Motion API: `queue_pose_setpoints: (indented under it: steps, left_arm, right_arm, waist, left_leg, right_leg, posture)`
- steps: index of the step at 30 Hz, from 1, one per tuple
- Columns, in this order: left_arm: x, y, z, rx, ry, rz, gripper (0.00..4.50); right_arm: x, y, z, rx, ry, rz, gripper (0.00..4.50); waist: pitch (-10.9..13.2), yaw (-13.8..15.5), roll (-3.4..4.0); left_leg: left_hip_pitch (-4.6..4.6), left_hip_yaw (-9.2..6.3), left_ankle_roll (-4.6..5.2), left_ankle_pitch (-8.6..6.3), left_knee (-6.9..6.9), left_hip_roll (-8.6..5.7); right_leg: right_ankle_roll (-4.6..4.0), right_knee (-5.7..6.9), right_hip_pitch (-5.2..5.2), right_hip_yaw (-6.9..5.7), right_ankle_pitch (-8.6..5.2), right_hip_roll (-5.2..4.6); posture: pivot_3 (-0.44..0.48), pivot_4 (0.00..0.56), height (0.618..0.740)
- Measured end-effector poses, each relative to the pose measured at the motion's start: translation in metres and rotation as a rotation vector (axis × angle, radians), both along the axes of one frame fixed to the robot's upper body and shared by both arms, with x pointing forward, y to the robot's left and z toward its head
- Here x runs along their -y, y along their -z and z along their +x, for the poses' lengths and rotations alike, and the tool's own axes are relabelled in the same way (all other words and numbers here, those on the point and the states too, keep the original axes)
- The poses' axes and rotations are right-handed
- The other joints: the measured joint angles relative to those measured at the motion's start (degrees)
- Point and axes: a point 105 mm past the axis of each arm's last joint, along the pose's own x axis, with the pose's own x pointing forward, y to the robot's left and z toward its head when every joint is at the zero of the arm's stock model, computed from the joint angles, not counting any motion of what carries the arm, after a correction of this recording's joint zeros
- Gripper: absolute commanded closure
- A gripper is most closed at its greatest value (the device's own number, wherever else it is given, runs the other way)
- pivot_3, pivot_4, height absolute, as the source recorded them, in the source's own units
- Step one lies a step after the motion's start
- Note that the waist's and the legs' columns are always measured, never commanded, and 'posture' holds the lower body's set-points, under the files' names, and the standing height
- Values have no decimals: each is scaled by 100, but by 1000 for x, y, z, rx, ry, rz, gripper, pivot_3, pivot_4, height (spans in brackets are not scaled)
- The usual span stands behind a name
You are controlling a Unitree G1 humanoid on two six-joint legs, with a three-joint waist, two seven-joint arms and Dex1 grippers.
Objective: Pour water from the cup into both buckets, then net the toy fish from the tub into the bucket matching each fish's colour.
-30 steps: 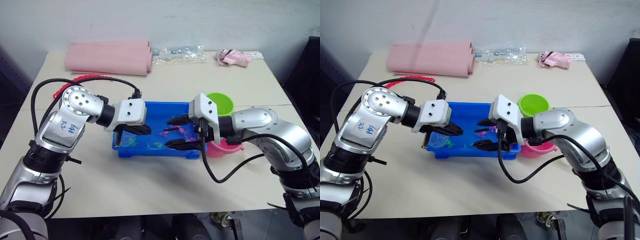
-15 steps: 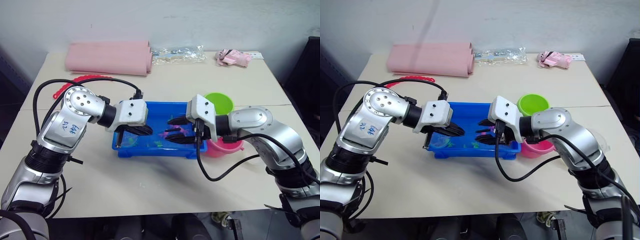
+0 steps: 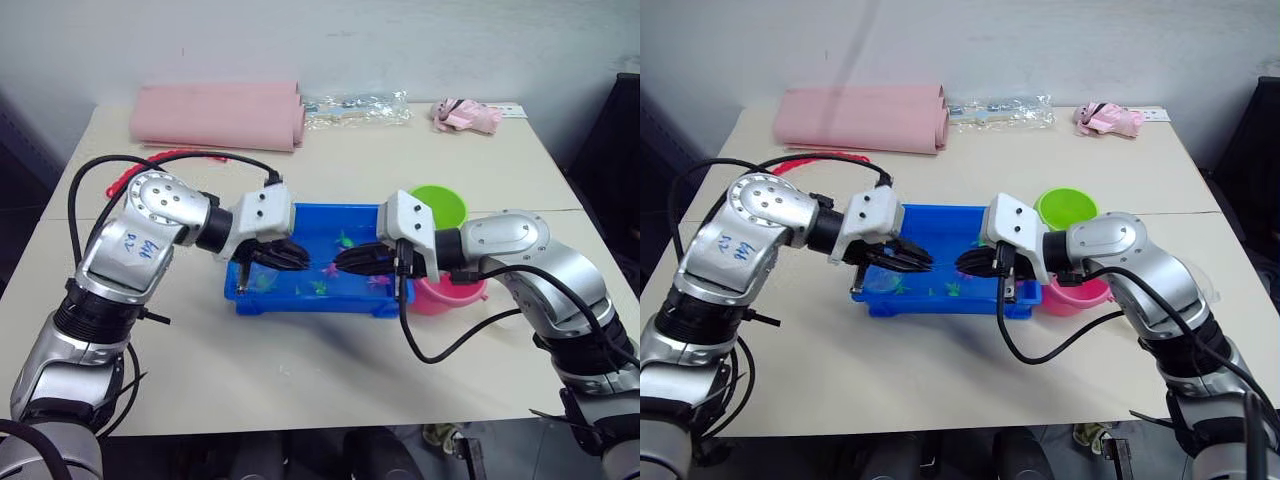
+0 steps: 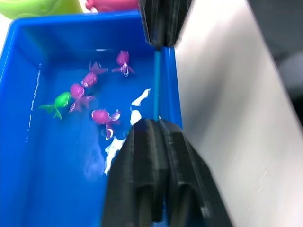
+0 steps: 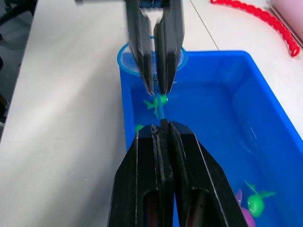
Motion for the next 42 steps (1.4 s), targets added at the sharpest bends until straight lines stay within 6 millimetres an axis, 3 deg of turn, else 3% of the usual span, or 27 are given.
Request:
queue_pose_setpoints:
  steps: [2,3,4,6,7,11,16,21,32,42]
  left_arm:
    - [-4,-9,0,-11,-13,-49,1972]
    - [-8,-14,-4,-40,-8,-100,1377]
    - [-12,-15,-7,-62,-6,-125,1137]
    - [-30,-15,-17,-132,-7,-180,217]
    - [-36,-13,-19,-149,-14,-186,100]
    - [-56,6,-27,-174,-47,-142,100]
    - [-61,8,-21,-136,-93,-150,100]
    - [-60,7,-16,-98,-116,-166,100]
    - [-57,12,-13,-77,-126,-154,100]
    - [-54,12,-13,-79,-115,-153,100]
  right_arm:
    - [6,-3,1,9,13,-10,4500]
    - [11,-6,1,32,14,-27,4500]
    - [15,-9,2,56,14,-41,4500]
    - [28,-18,5,159,5,-117,4500]
    - [34,-20,8,189,11,-145,4500]
    - [54,-32,24,342,8,-245,4500]
    - [85,-41,46,611,-66,-497,4500]
    - [99,-35,56,737,-175,-640,4500]
    - [116,-27,58,844,-294,-751,4500]
    - [114,-16,52,935,-451,-812,4500]
  waist:
    - [0,0,0]
    - [1,-5,2]
    - [1,-11,2]
    - [2,-34,6]
    - [2,-29,6]
    - [2,-20,8]
    - [5,-10,12]
    - [7,-47,17]
    - [20,-61,37]
    - [23,-56,43]
  left_leg:
    - [0,0,0,0,1,0]
    - [0,1,0,0,1,0]
    - [1,1,0,0,1,0]
    - [4,2,0,0,-2,1]
    - [6,-1,0,0,-2,1]
    - [5,0,2,-1,9,2]
    - [4,2,19,-11,36,-6]
    - [5,4,19,-11,34,-2]
    - [7,5,18,-11,35,0]
    - [9,5,18,-10,37,0]
  right_leg:
    - [0,0,0,0,0,0]
    - [0,0,0,1,0,0]
    - [0,0,0,0,0,0]
    - [0,-1,-1,2,0,0]
    - [0,1,0,0,0,1]
    - [0,2,4,2,0,1]
    - [0,1,15,8,0,-8]
    - [0,11,8,8,0,-4]
    - [0,18,7,5,0,-5]
    - [0,23,6,5,0,-4]
  posture:
    - [0,150,740]
    - [0,150,740]
    - [0,150,740]
    - [0,150,740]
    - [0,150,740]
    - [0,150,740]
    - [0,150,740]
    - [0,150,740]
    - [0,150,740]
    - [0,150,740]
